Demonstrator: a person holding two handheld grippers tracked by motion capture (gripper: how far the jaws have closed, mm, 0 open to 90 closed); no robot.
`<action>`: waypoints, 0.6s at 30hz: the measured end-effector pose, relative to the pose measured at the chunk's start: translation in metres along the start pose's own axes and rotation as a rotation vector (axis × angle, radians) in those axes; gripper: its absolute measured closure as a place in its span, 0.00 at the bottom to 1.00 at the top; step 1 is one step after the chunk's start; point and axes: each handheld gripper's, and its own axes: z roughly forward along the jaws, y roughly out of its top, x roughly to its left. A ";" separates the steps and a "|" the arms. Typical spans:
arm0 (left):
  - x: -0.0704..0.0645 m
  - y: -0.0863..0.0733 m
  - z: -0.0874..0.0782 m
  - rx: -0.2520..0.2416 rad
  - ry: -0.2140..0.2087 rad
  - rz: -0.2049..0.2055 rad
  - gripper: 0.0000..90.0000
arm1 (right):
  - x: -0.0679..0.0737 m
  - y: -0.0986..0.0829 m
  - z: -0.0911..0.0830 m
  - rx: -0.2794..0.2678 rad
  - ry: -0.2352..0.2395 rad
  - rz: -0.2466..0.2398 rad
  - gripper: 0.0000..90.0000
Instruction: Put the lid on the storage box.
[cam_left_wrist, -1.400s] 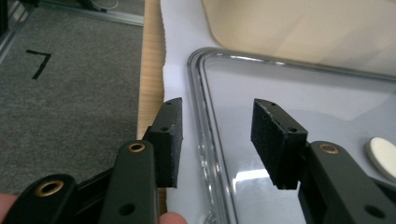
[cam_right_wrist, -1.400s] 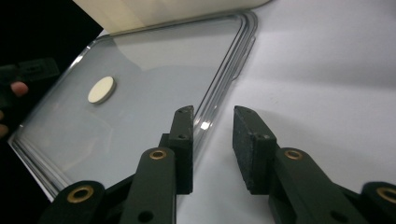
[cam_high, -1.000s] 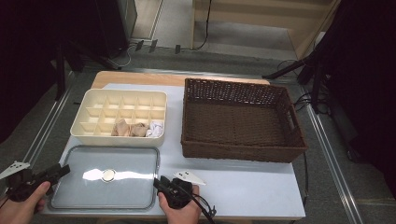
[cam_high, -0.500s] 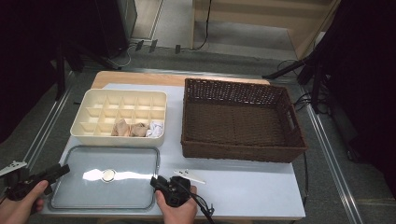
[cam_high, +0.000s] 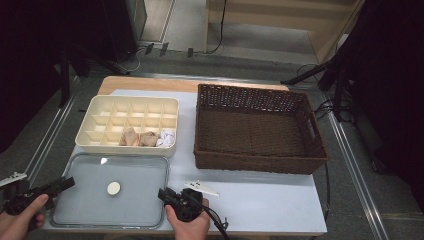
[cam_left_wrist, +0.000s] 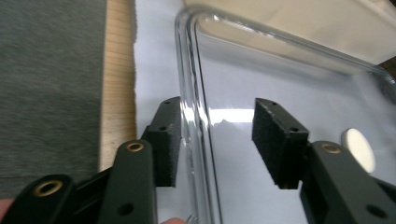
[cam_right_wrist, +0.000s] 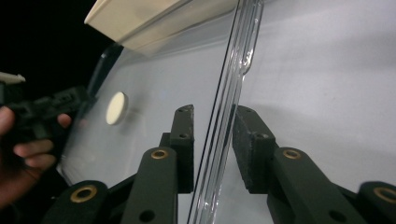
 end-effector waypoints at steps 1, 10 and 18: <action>0.000 -0.001 0.000 -0.002 -0.001 0.005 0.59 | 0.001 -0.001 -0.001 -0.003 -0.003 -0.014 0.78; -0.012 0.001 -0.012 -0.064 -0.007 0.003 0.67 | 0.003 -0.001 -0.011 -0.052 0.022 -0.021 0.83; -0.030 0.014 -0.010 -0.090 -0.032 0.028 0.69 | 0.002 0.015 -0.024 -0.108 0.003 0.020 0.86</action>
